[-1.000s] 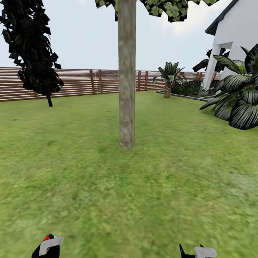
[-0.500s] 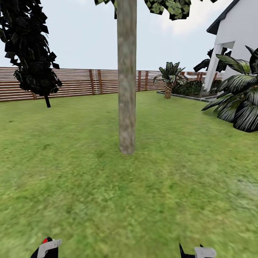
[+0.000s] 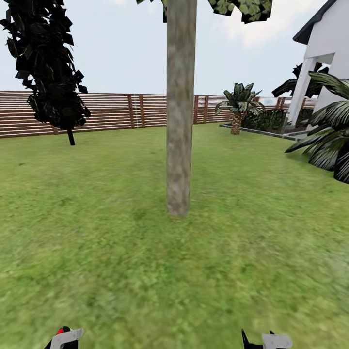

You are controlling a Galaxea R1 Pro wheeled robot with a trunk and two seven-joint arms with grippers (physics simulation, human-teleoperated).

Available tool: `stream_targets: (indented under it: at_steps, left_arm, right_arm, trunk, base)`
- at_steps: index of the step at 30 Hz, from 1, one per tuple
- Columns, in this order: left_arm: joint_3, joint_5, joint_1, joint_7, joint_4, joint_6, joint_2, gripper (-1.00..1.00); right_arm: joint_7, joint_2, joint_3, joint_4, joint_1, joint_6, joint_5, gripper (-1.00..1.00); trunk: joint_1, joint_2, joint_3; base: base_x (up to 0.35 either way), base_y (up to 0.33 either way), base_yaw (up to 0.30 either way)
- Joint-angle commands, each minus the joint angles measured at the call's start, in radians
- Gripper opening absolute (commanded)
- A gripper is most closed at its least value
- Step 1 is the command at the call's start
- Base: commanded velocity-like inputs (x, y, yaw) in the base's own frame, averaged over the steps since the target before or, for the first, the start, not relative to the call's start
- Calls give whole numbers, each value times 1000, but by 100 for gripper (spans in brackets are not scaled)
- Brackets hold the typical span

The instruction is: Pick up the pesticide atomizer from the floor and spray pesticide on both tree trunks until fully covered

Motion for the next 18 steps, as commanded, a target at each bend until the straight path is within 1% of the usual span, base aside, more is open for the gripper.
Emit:
stream_targets:
  at_steps: [1, 18]
  left_arm:
    - [2, 0, -1, -1, 1, -3, 0, -100]
    - [2, 2, -1, -1, 14, -6, 0, -100]
  right_arm:
    - [0, 1, -3, 1, -1, -3, 7, 100]
    - [0, 2, 0, 2, -1, -2, 7, 100]
  trunk:
    - [0, 0, -1]
    - [0, 0, -1]
  base:
    - [339, 0, 3]
    - [339, 0, 0]
